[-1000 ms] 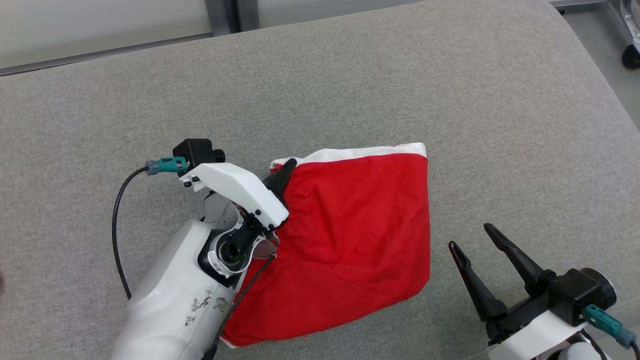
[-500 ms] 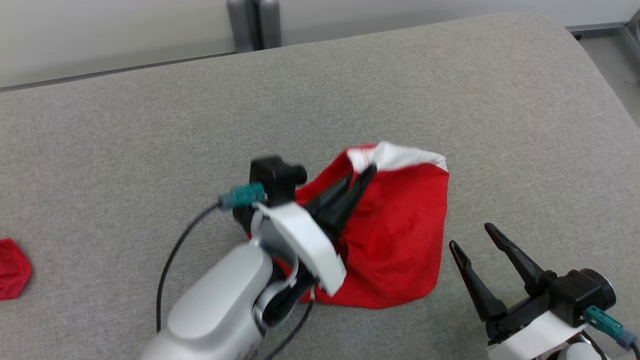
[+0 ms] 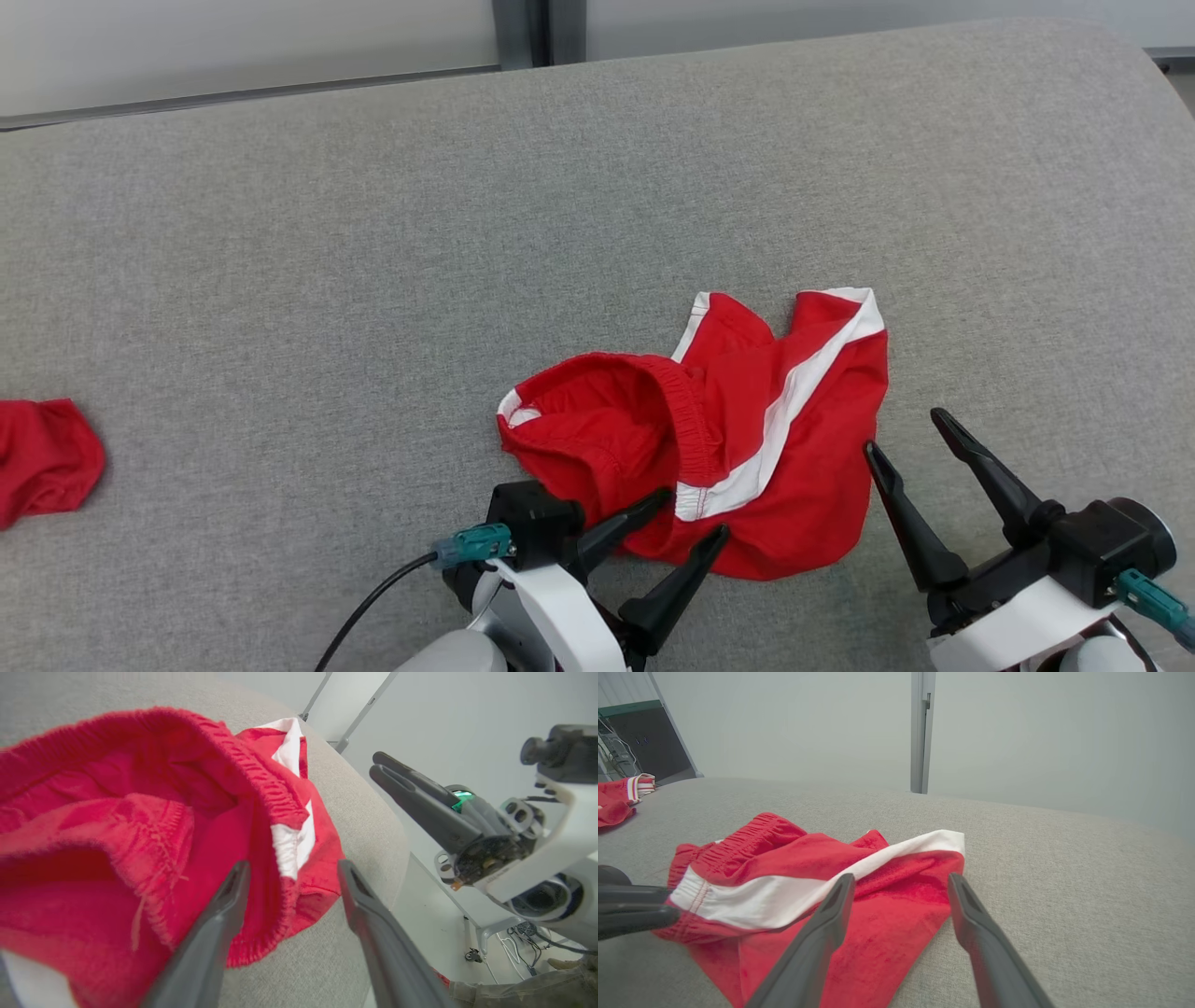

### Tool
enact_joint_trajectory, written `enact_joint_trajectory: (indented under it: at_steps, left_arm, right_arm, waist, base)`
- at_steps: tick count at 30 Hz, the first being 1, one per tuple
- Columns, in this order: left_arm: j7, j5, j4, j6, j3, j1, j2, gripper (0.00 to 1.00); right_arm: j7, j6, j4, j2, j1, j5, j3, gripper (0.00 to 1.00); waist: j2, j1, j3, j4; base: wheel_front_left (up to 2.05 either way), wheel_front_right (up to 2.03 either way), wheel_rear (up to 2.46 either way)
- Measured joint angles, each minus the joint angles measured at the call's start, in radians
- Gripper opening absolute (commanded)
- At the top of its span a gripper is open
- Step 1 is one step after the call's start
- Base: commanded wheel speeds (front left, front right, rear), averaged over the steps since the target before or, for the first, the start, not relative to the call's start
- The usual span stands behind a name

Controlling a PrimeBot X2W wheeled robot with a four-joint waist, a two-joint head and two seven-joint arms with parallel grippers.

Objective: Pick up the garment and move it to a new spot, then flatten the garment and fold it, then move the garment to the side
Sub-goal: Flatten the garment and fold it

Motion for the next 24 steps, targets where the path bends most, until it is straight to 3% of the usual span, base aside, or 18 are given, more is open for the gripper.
enact_joint_trajectory:
  at_steps: [7, 8, 10, 19, 24]
  left_arm:
    - [0.012, 0.016, -0.028, 0.037, 0.007, -0.019, 0.009, 0.98]
    - [0.017, 0.014, -0.028, 0.040, 0.009, -0.019, 0.011, 0.79]
    - [0.032, 0.012, -0.027, 0.047, 0.008, -0.022, 0.016, 0.00]
    - [0.067, -0.005, -0.058, 0.065, 0.016, -0.016, 0.061, 0.00]
    - [0.064, -0.010, -0.165, 0.091, 0.062, 0.018, 0.175, 0.00]
  right_arm:
    - [-0.001, 0.000, 0.009, 0.006, -0.009, -0.001, 0.012, 1.00]
    - [-0.001, 0.000, 0.011, 0.006, -0.009, 0.000, 0.012, 1.00]
    - [-0.002, 0.000, 0.013, 0.006, -0.009, 0.004, 0.009, 1.00]
    - [-0.009, 0.000, 0.015, 0.009, -0.004, 0.007, -0.010, 1.00]
    - [-0.010, 0.000, 0.015, 0.005, 0.016, 0.017, -0.021, 1.00]
  waist:
    - [0.0000, 0.0000, -0.012, -0.002]
    - [0.0000, 0.0000, -0.014, -0.004]
    - [0.0000, 0.0000, -0.015, -0.010]
    - [0.0000, 0.0000, -0.009, -0.007]
    - [0.0000, 0.0000, -0.013, 0.022]
  base:
    - [0.00, 0.00, 0.00]
    - [0.00, 0.00, 0.00]
    - [0.00, 0.00, 0.00]
    - [0.00, 0.00, 0.00]
    - [0.00, 0.00, 0.00]
